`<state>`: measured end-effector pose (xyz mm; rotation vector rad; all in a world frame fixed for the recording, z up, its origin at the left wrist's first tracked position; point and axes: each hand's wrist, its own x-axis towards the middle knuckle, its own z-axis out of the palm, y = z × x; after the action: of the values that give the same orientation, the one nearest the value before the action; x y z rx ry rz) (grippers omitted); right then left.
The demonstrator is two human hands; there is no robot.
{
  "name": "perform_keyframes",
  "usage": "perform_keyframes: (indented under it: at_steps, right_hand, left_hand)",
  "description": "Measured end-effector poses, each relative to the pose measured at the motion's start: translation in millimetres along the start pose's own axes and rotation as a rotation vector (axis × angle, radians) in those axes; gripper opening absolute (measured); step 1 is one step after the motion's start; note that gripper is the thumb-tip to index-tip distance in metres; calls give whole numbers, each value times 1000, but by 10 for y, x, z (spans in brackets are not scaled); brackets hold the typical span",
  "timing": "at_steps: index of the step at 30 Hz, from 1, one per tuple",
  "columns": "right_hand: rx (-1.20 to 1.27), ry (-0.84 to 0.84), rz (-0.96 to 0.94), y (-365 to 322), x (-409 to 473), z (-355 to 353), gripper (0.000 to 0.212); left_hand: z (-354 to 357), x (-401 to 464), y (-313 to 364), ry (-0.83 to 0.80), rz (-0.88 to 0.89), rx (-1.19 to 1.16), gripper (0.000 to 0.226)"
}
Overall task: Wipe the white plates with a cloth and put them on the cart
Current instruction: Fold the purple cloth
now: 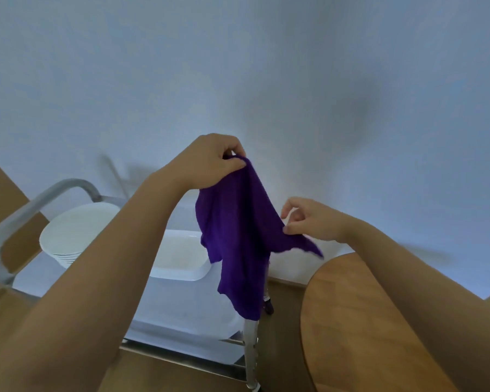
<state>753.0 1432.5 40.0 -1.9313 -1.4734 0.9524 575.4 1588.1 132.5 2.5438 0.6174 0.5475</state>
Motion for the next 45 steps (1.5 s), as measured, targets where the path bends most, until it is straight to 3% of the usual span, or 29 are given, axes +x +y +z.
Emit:
perform_keyframes:
  at_steps: [3, 8, 10, 14, 19, 23, 27, 32, 34, 36, 38, 41, 43, 45]
  right_hand:
    - [25, -120, 22, 100, 90, 264, 16]
    - [328, 42, 141, 278, 18, 424, 10]
    - [377, 121, 185, 296, -53, 313, 16]
    - [726, 235, 210, 64, -111, 17, 28]
    - [1179, 243, 195, -524, -62, -70, 9]
    - [1334, 181, 134, -746, -85, 27, 22]
    - [1501, 215, 135, -733, -154, 46, 24]
    - [1377, 222, 223, -738, -230, -19, 27]
    - [1436, 234, 181, -756, -240, -50, 29]
    - [1557, 224, 113, -751, -249, -75, 37]
    - [1555, 157, 63, -728, -268, -89, 45]
    - [1248, 103, 59, -658, -315, -136, 38]
    - [948, 233, 56, -593, -345, -202, 29]
    - [723, 466, 8, -529, -369, -259, 18]
  left_hand:
    - [-38, 68, 156, 112, 16, -68, 9]
    - [-164, 108, 50, 269, -83, 3, 5]
    - [-192, 92, -61, 290, -180, 125, 18]
    - [-70, 54, -115, 118, -378, 225, 33]
    - [269, 71, 185, -46, -481, -482, 20]
    - [427, 65, 342, -162, -318, -561, 9]
    - [461, -22, 363, -212, -170, -526, 21]
    - [447, -52, 366, -39, -27, -312, 18]
    - [440, -61, 392, -77, 20, -277, 22]
    - [459, -77, 391, -165, 79, -172, 40]
    - [475, -91, 367, -133, 130, -111, 40]
    - [432, -106, 310, 95, 58, -380, 29]
    - [379, -101, 264, 134, -41, -604, 37]
    - [326, -102, 245, 67, -87, -723, 42]
